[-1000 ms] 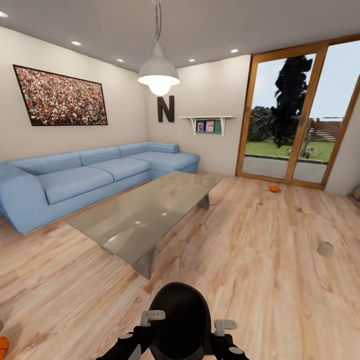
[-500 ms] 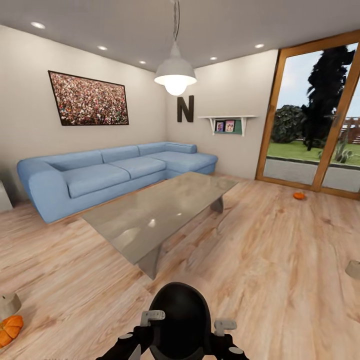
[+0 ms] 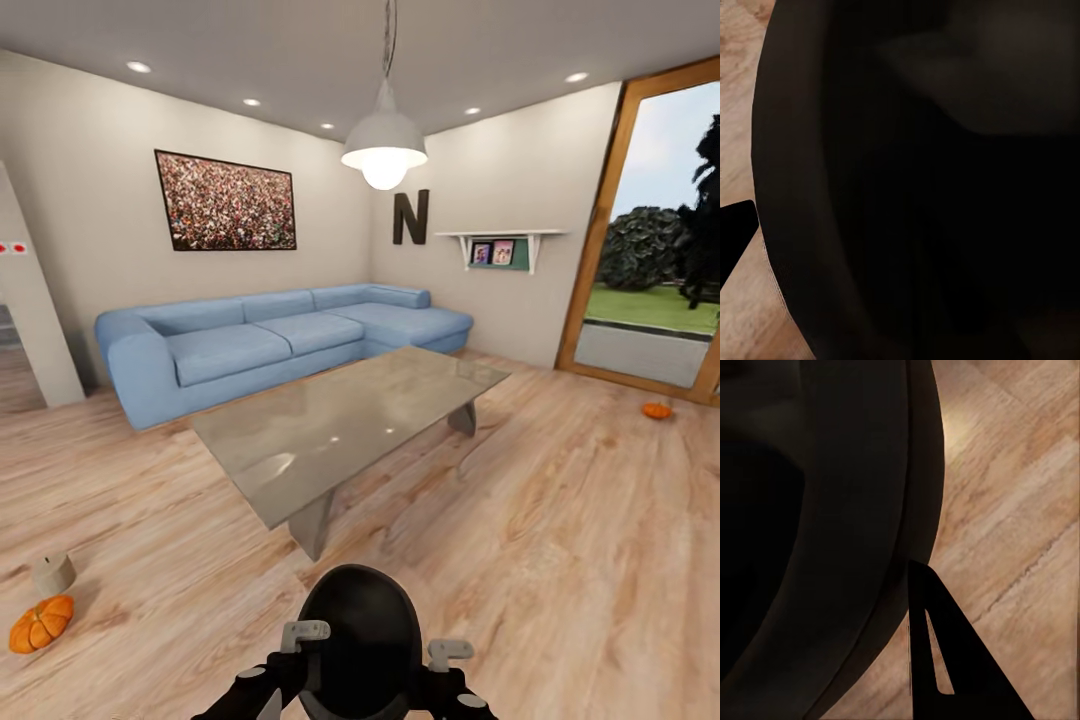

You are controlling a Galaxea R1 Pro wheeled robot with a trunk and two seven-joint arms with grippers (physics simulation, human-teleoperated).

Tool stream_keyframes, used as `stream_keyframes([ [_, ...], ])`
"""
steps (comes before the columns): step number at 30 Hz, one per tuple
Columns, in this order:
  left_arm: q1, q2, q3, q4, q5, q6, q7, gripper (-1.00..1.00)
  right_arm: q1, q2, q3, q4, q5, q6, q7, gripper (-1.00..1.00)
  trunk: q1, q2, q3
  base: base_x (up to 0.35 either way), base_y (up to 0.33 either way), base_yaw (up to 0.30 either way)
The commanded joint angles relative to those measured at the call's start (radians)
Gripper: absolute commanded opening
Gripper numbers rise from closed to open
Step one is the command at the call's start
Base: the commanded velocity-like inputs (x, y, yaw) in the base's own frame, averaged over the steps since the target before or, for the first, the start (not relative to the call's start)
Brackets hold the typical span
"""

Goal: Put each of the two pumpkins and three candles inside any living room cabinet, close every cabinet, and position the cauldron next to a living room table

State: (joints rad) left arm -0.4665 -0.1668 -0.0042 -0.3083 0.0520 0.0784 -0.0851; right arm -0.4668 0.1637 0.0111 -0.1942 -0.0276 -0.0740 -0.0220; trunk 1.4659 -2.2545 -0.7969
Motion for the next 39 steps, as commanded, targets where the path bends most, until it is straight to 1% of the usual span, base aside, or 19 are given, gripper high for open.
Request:
stream_keyframes([
  [1, 0.0, 0.0, -0.002, -0.002, 0.0, 0.006, -0.002, -1.0, -0.001, 0.002, -0.005, -0.005, -0.007, -0.003, 0.011, -1.0, 0.0, -0.001, -0.001, 0.094, -0.289, 0.272],
  [9, 0.0, 0.0, -0.002, -0.002, 0.0, 0.006, -0.001, -1.0, -0.001, 0.002, -0.005, -0.005, -0.006, -0.003, 0.011, -1.0, 0.0, -0.001, -0.001, 0.101, -0.253, 0.273],
  [39, 0.0, 0.0, -0.001, -0.002, 0.0, 0.006, -0.001, -1.0, -0.001, 0.002, -0.005, -0.005, -0.006, -0.001, 0.011, -1.0, 0.0, -0.001, -0.001, 0.144, -0.193, 0.273],
])
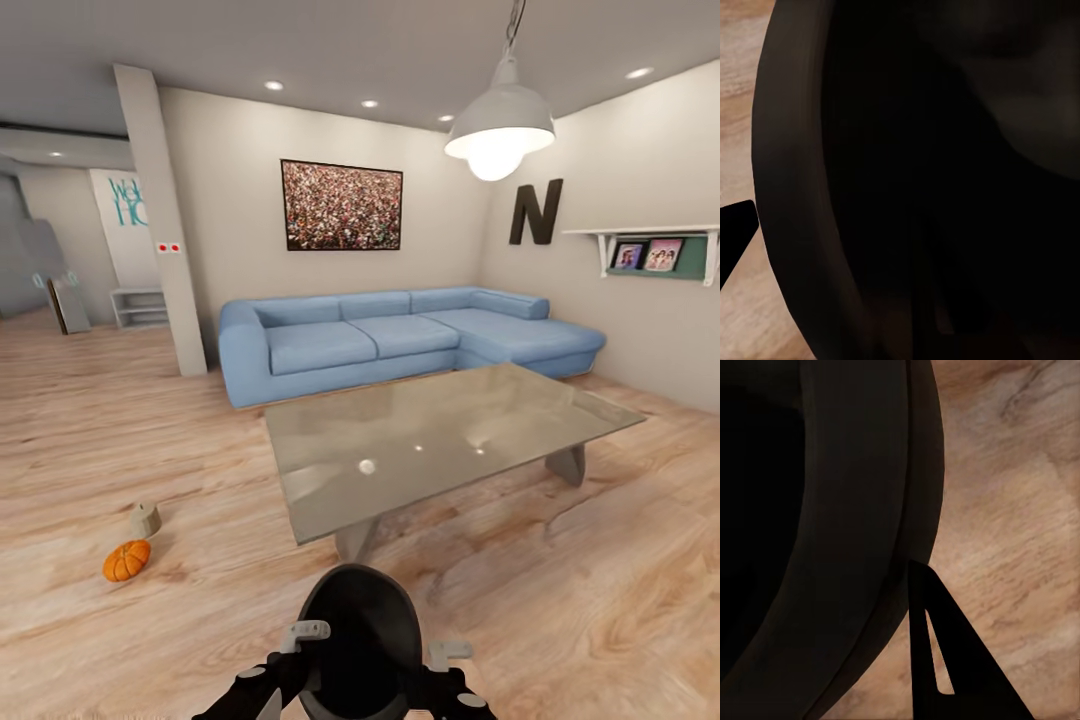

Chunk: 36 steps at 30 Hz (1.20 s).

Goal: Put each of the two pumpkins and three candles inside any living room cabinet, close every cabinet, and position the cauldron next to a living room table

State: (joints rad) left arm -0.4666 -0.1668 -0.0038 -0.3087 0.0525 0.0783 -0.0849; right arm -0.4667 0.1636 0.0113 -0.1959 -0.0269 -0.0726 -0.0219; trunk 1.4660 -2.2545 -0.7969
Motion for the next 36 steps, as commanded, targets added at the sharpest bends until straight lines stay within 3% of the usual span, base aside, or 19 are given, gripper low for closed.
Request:
stream_keyframes([
  [1, 0.0, 0.0, -0.001, -0.001, 0.0, 0.006, -0.002, -1.0, -0.001, 0.002, -0.005, -0.003, -0.007, -0.003, 0.011, -1.0, 0.0, -0.001, -0.001, 0.036, -0.197, 0.273],
  [30, 0.0, 0.0, -0.001, -0.001, 0.0, 0.006, -0.001, -1.0, -0.001, 0.002, -0.005, -0.003, -0.007, -0.004, 0.011, -1.0, 0.0, -0.001, -0.001, 0.002, -0.218, 0.273],
  [36, 0.0, 0.0, -0.001, -0.001, 0.0, 0.006, -0.002, -1.0, -0.001, 0.001, -0.005, -0.003, -0.007, -0.005, 0.013, -1.0, 0.0, -0.001, -0.001, 0.0, -0.057, 0.273],
])
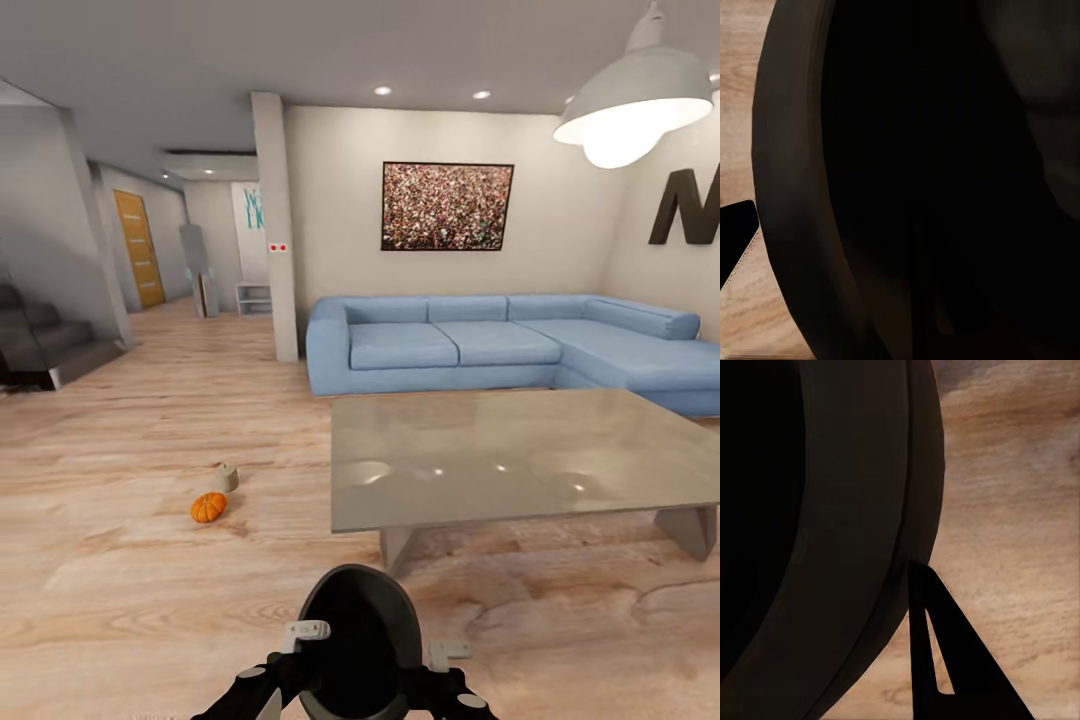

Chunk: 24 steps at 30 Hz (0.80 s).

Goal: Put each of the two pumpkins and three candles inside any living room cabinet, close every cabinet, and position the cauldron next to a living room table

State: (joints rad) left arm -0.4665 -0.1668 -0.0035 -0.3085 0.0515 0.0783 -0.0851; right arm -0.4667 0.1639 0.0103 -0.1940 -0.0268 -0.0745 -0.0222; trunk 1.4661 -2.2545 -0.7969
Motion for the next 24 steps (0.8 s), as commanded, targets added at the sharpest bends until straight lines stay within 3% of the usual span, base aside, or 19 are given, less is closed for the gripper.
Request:
stream_keyframes([
  [1, 0.0, 0.0, -0.001, -0.001, 0.001, 0.006, -0.002, -1.0, -0.001, 0.001, -0.004, -0.005, -0.007, -0.002, 0.013, -1.0, 0.0, -0.001, -0.001, 0.0, -0.007, 0.273],
  [9, 0.0, 0.0, -0.001, -0.001, 0.001, 0.006, -0.002, -1.0, -0.001, 0.0, -0.004, -0.005, -0.007, -0.005, 0.014, -1.0, 0.0, -0.001, -0.001, 0.0, -0.002, 0.273],
  [16, 0.0, 0.0, -0.001, -0.001, 0.001, 0.006, -0.002, -1.0, -0.001, 0.0, -0.004, -0.005, -0.007, -0.005, 0.014, -1.0, 0.0, -0.001, -0.001, 0.0, -0.135, 0.27],
  [24, 0.0, 0.0, -0.001, -0.001, 0.0, 0.006, -0.002, -1.0, -0.001, 0.0, -0.004, -0.005, -0.007, -0.005, 0.014, -1.0, 0.0, -0.001, -0.001, 0.0, -0.018, 0.056],
])
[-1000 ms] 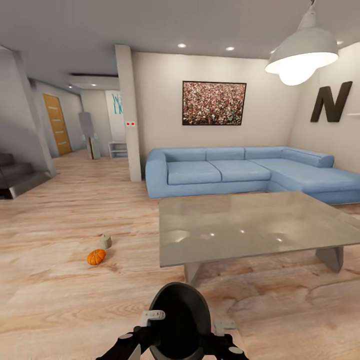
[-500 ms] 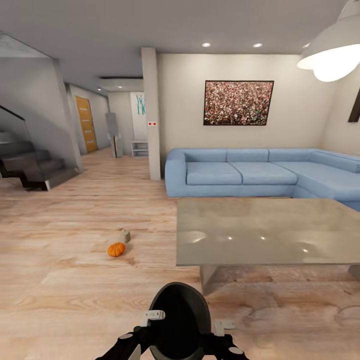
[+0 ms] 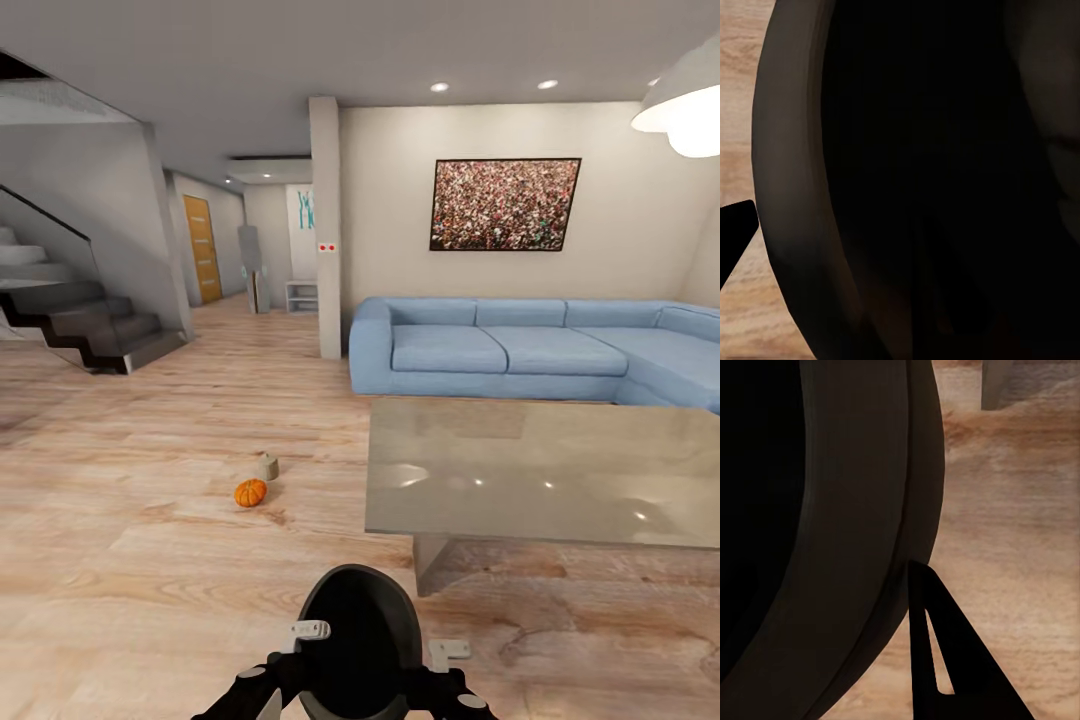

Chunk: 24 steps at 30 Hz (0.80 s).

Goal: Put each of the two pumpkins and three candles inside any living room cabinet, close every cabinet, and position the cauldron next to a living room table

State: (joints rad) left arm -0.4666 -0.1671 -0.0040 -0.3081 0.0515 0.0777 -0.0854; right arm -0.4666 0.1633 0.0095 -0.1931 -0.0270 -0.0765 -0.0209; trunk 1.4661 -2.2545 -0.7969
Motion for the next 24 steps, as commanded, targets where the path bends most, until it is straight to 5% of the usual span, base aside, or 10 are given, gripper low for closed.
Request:
stream_keyframes([
  [1, 0.0, 0.0, -0.001, -0.002, 0.0, 0.006, -0.002, -1.0, -0.001, 0.001, -0.003, -0.006, -0.007, -0.003, 0.013, -1.0, 0.0, -0.001, -0.001, 0.0, 0.0, 0.0],
  [24, 0.0, 0.0, -0.001, -0.002, 0.001, 0.007, -0.002, -1.0, -0.001, 0.001, -0.003, -0.006, -0.007, 0.0, 0.013, -1.0, 0.0, -0.001, -0.001, 0.046, -0.071, 0.0],
])
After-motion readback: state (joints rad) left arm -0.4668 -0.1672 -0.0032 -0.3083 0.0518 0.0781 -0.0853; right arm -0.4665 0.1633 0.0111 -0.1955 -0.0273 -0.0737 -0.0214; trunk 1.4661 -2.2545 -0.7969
